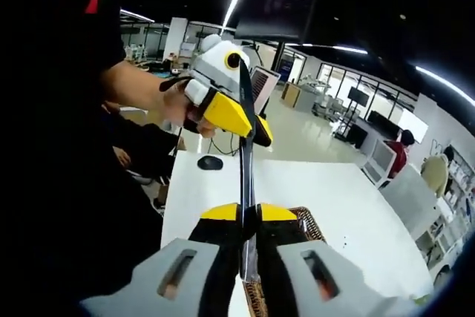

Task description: Arrange the knives, forks, and spoons in their matching storage slots by inserting each utensil handle-first until every utensil is classified and aligned in the correct compartment

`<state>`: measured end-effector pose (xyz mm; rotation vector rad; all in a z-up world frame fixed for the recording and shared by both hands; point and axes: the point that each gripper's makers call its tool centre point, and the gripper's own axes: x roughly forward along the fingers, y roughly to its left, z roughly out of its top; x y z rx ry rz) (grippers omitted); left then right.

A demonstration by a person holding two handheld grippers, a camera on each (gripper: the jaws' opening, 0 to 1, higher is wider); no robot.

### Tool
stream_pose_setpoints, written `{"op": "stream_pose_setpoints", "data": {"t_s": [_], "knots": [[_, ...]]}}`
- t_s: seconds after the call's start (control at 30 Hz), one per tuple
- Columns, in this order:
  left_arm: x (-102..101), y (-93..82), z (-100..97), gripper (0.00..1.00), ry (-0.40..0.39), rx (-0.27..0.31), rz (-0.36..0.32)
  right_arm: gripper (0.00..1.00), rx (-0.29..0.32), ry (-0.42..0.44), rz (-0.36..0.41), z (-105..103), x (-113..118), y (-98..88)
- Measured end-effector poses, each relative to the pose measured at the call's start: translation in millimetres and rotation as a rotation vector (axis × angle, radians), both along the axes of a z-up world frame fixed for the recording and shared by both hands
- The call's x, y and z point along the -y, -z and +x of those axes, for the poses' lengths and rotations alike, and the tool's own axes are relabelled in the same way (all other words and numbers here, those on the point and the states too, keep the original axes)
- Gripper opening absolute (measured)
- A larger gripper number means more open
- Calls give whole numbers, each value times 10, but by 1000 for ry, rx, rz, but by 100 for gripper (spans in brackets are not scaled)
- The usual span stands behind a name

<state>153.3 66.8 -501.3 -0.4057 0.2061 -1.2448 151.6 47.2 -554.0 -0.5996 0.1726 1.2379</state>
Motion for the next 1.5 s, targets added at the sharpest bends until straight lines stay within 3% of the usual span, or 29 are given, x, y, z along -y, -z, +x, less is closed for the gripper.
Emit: {"op": "stream_pose_setpoints", "data": {"t_s": [0.03, 0.1, 0.23, 0.3, 0.37, 0.47, 0.53, 0.67, 0.77, 0.87, 1.07, 1.23, 1.3, 1.5], "knots": [[-6, 5, 5, 12, -6, 1, 5, 4, 24, -12, -4, 3, -5, -2], [-5, 22, -21, 12, -2, 6, 18, 3, -2, -5, -6, -11, 1, 18], [-10, 53, -92, 9, 31, 107, 79, 0, -45, 3, -16, -49, -8, 59], [-20, 30, -111, 10, 27, 185, 95, 0, -79, -2, -8, -77, -29, 62], [-21, 47, -160, 9, 54, 132, 86, 0, -72, -7, -17, -78, -36, 77], [-69, 65, -137, 10, 40, 201, 123, 0, -104, -9, -16, -97, -53, 100], [-114, 57, -107, 15, 20, 215, 131, 0, -104, -10, -27, -101, -43, 116], [-210, 128, -17, 28, -17, 232, 190, 0, -96, -6, -50, -85, -23, 162], [-286, 174, 64, 48, -61, 249, 233, 0, -96, -5, -56, -80, -19, 162], [-392, 328, 165, 62, -113, 278, 359, 0, -83, 10, -99, -37, 14, 198], [-613, 476, 304, 91, -229, 300, 507, 0, -56, 26, -161, 47, 88, 247], [-860, 570, 362, 100, -327, 248, 564, 0, -11, 35, -216, 146, 166, 280], [-965, 608, 364, 100, -362, 204, 576, 0, 0, 37, -229, 184, 185, 288], [-1252, 618, 320, 100, -446, 163, 578, 0, 33, 39, -280, 298, 245, 318]]}}
